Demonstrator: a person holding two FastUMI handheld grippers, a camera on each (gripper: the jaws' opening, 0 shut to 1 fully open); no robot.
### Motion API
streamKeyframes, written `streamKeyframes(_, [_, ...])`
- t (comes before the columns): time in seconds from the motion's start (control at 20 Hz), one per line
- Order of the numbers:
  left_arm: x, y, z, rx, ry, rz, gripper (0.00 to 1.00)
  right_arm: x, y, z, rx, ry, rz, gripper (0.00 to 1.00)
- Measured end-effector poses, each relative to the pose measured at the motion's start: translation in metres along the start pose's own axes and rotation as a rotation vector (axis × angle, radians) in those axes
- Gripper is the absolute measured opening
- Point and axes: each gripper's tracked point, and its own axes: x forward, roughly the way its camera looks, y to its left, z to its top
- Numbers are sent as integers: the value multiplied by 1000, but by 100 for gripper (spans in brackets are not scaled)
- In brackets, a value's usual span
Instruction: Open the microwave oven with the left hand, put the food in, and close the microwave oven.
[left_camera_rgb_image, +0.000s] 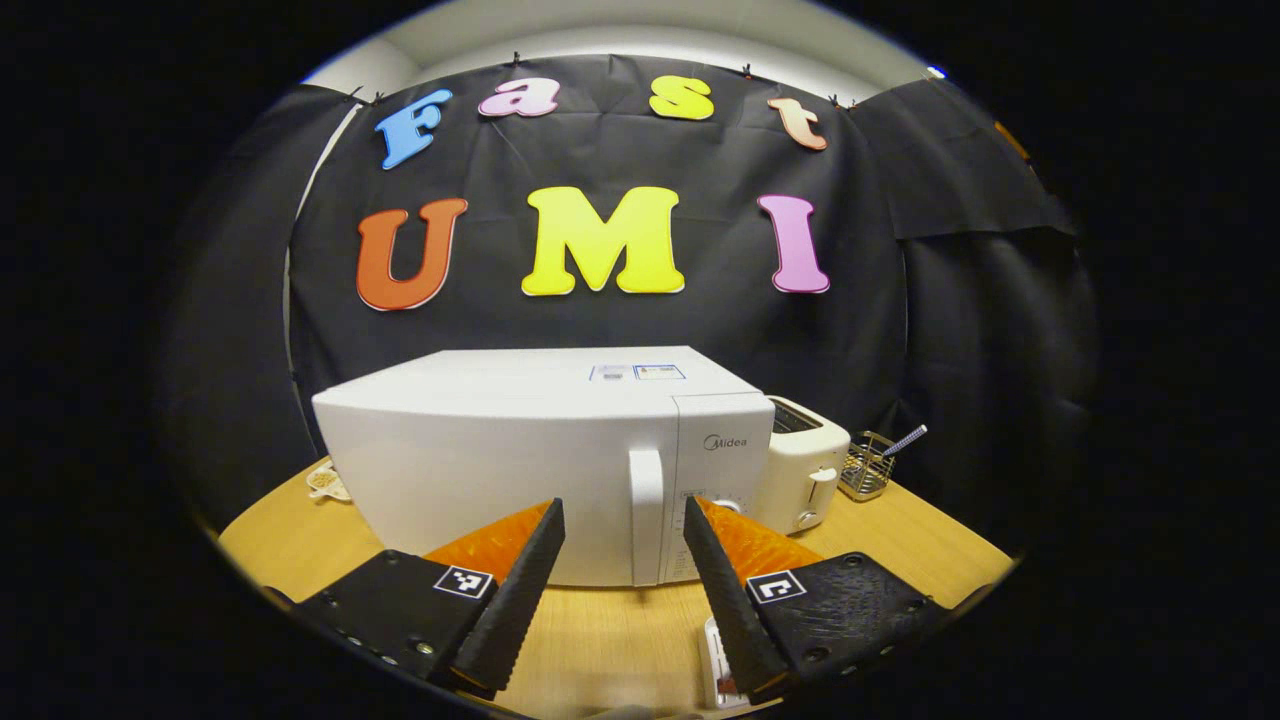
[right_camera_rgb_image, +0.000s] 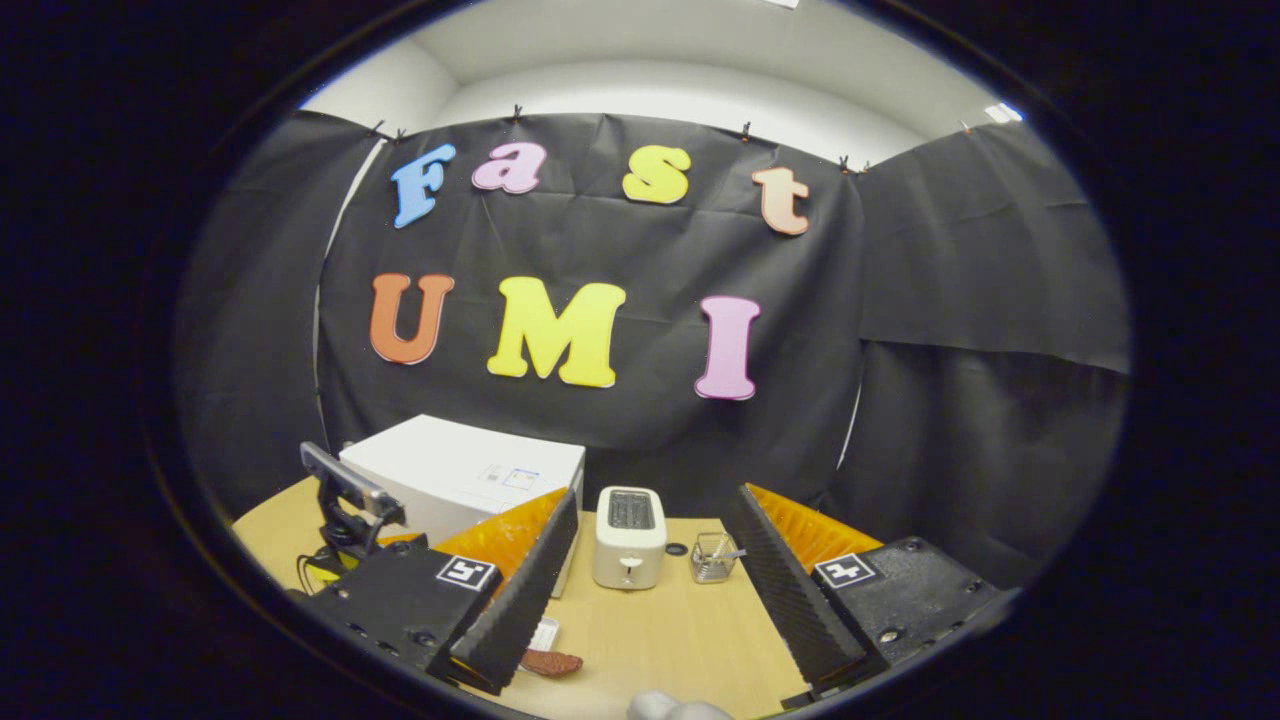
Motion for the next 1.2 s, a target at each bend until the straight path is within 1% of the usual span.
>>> streamKeyframes(0.2, [45, -7, -18, -2, 12, 9, 79, 26, 0, -16, 25, 39, 14, 100])
streamKeyframes(0.25, [50, -8, -18, -7, 10, 3, 79, 30, 1, -19, 32, 48, 22, 91])
streamKeyframes(0.3, [56, -9, -20, -10, 13, 2, 79, 33, 0, -21, 39, 58, 22, 100])
streamKeyframes(0.35, [58, -8, -19, -11, 12, 1, 75, 34, -2, -24, 40, 63, 18, 100])
streamKeyframes(0.4, [57, -4, -18, -12, 7, 16, 54, 36, -5, -23, 36, 62, 14, 100])
streamKeyframes(0.45, [58, 0, -21, -15, 14, 39, 55, 36, -6, -23, 29, 59, 9, 91])
streamKeyframes(0.5, [60, -2, -24, -25, 21, 29, 35, 36, -7, -20, 25, 51, 5, 91])
streamKeyframes(0.55, [64, -4, -27, -27, 35, 29, 33, 36, -7, -22, 19, 56, 2, 100])
streamKeyframes(0.6, [60, -2, -25, -33, 37, 28, 27, 36, -6, -22, 14, 59, 6, 100])
streamKeyframes(0.65, [59, -2, -25, -52, 48, 25, 24, 36, -5, -22, 11, 61, 8, 100])
streamKeyframes(0.7, [56, -3, -28, -59, 54, 24, 23, 36, -4, -20, 10, 56, 10, 91])
streamKeyframes(0.75, [57, -3, -26, -52, 54, 22, 18, 35, -5, -18, 8, 51, 8, 91])
streamKeyframes(0.8, [56, -1, -26, -49, 55, 20, 14, 35, -4, -16, 4, 49, 8, 100])
streamKeyframes(0.85, [55, -1, -27, -50, 58, 17, 14, 34, -2, -17, -3, 48, 12, 100])
streamKeyframes(0.9, [56, -2, -27, -46, 62, 16, 14, 32, 0, -14, -9, 42, 15, 91])
streamKeyframes(0.95, [55, -2, -28, -43, 61, 14, 14, 31, 0, -13, -14, 39, 13, 100])
streamKeyframes(1.2, [53, -4, -28, -68, 70, -17, 14, 21, 4, -8, -31, 26, 24, 100])
